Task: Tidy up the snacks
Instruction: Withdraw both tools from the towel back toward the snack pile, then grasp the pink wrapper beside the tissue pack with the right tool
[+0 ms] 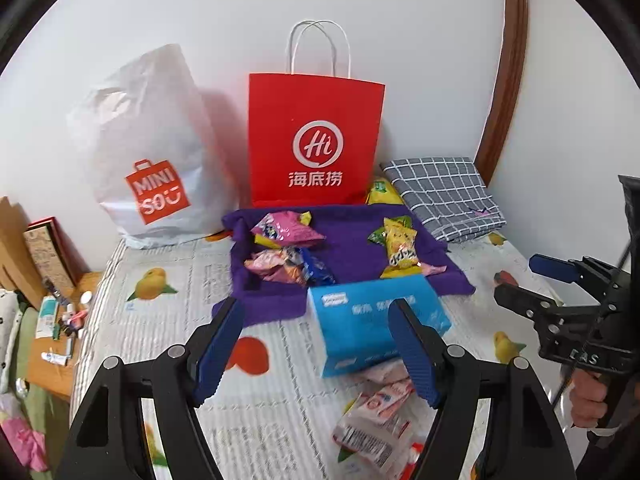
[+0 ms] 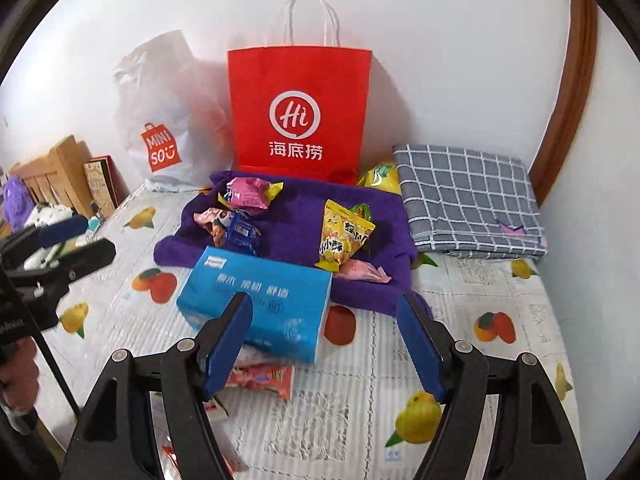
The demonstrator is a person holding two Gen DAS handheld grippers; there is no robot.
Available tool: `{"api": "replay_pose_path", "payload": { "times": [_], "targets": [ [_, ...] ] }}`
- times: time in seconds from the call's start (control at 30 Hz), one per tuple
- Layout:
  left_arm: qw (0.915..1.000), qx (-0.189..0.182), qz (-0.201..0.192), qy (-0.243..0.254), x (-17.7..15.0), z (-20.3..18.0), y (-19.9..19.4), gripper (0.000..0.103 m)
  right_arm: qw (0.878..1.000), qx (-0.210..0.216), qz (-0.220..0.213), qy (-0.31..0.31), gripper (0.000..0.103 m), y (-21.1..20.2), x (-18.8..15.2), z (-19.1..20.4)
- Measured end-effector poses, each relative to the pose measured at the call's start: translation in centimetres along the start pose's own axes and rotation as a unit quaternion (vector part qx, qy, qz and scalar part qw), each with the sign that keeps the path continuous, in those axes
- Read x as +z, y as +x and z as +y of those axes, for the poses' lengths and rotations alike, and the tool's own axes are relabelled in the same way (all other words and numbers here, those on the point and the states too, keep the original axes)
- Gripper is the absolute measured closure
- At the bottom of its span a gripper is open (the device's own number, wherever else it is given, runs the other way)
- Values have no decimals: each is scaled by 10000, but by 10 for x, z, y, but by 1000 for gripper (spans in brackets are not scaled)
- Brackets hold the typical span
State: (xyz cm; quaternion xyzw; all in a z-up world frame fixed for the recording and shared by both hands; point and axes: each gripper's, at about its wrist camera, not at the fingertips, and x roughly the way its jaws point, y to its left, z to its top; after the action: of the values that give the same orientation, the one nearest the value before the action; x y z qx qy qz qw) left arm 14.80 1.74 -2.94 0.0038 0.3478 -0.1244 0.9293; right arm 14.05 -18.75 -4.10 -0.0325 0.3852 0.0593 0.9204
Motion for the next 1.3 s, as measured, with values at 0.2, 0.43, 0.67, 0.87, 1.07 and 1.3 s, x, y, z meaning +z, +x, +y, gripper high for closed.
{"api": "replay_pose_path", "payload": {
  "times": [0.2,0.43,0.67,0.87,1.07,1.3],
  "targets": [
    [9999,41,166,-15,-22,7,-9,30,9979,576,-17,309,29,-4,-26,5],
    [9987,-111,380,-316,-50,24,-3,30,9921,901,366,793,29,22,-51,5],
    [9961,-137,561,-672,-75,49,13,30,9896,1015,526,871,29,59,-60,20],
    [9930,-194,735,-906,-86,69,28,30,9899,1110,575,675,29,80,-56,45],
    [9911,-300,797,-1025,-95,81,35,30,9956,627,676,164,29,100,-59,71],
    [9896,-376,852,-1100,-101,87,40,30,9945,418,962,-22,29,122,-61,78]
  ]
}}
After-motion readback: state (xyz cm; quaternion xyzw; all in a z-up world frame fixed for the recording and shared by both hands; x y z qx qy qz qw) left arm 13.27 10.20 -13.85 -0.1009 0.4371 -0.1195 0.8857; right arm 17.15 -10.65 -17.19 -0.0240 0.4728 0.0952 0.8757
